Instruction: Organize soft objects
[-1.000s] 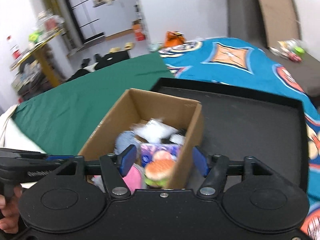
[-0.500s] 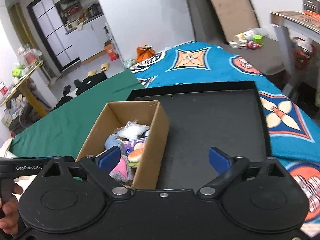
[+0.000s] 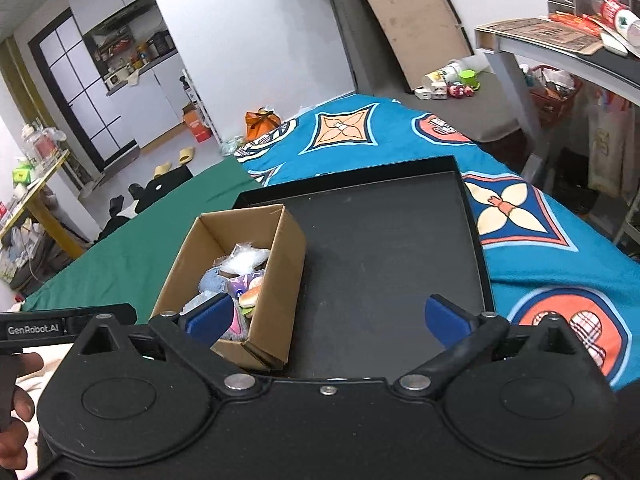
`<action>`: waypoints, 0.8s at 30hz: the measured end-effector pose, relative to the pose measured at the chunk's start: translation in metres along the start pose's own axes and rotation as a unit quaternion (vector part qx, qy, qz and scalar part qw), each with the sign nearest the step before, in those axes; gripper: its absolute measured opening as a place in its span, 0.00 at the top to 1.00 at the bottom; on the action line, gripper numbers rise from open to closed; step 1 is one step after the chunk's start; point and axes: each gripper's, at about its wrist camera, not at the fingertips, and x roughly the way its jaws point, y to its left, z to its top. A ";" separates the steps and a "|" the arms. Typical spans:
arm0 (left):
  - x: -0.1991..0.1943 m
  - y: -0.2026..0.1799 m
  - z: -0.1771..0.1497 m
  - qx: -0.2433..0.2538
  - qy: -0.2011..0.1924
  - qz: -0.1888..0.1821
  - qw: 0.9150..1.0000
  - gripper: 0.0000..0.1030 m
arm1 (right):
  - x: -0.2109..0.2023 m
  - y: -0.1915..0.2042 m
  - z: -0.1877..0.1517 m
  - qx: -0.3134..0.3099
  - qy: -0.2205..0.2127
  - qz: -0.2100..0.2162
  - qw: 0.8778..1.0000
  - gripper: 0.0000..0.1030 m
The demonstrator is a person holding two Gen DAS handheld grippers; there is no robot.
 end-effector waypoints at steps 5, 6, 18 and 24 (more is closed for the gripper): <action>-0.021 -0.013 -0.002 0.022 -0.013 0.006 1.000 0.14 | -0.014 -0.005 -0.005 0.017 -0.007 -0.004 1.000 0.00; -0.025 -0.014 -0.003 0.023 -0.016 0.005 1.000 0.13 | -0.016 -0.006 -0.006 0.018 -0.007 -0.005 1.000 0.00; -0.056 -0.018 -0.014 0.028 -0.051 0.025 0.998 0.09 | -0.050 -0.005 -0.011 0.006 -0.025 -0.044 0.999 0.00; -0.071 -0.018 -0.020 0.028 -0.065 0.026 0.997 0.09 | -0.065 0.002 -0.011 -0.008 -0.030 -0.060 0.998 0.00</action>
